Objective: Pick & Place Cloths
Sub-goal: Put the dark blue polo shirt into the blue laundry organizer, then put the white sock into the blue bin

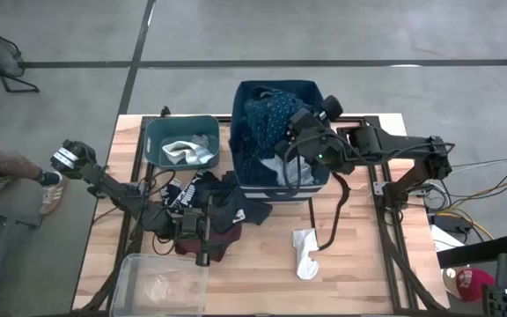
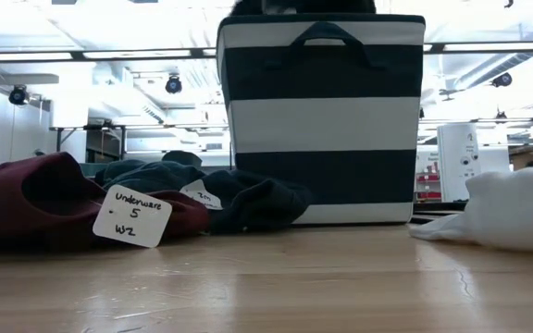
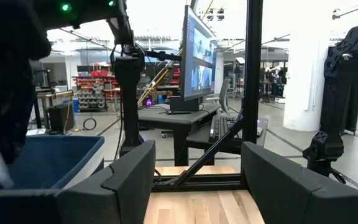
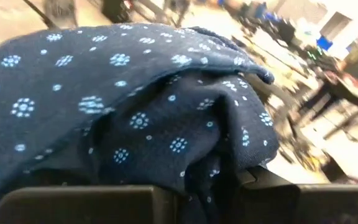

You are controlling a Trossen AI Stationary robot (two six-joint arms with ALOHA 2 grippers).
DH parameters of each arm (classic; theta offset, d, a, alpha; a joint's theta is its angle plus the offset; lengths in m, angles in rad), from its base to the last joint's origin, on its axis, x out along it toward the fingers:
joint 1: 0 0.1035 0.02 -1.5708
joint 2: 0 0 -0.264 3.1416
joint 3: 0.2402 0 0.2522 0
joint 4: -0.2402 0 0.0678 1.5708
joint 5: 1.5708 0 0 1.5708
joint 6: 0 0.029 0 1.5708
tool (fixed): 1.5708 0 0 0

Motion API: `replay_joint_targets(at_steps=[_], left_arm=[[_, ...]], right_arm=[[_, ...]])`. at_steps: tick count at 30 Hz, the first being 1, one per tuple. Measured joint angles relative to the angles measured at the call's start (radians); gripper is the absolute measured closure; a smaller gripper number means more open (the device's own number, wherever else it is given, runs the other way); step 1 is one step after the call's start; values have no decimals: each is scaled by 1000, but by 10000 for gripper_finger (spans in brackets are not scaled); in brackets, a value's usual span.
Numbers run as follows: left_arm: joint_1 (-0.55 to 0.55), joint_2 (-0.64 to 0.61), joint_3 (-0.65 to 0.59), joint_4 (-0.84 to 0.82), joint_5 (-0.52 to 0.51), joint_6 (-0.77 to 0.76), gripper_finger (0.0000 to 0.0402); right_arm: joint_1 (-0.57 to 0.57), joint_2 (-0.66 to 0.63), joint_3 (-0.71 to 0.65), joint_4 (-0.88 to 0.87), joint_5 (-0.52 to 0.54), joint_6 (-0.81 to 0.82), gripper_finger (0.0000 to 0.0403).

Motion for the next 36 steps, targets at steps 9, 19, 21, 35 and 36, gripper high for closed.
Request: replay_joint_targets(at_steps=[9, 19, 21, 35, 36], left_arm=[[0, 1, 0, 1, 1, 0, 158], [0, 1, 0, 1, 5, 0, 158], [0, 1, 0, 1, 6, 0, 158], [0, 2, 0, -38, 47, 0, 158], [0, 2, 0, -37, 51, 0, 158]], right_arm=[[-44, 30, 1, -186, -158, 136, 337], [-49, 42, 2, -269, -353, 184, 239], [-50, 42, 2, -307, -361, 213, 222], [148, 33, 2, -456, -488, 291, 212], [179, 33, 2, -456, -491, 311, 215]])
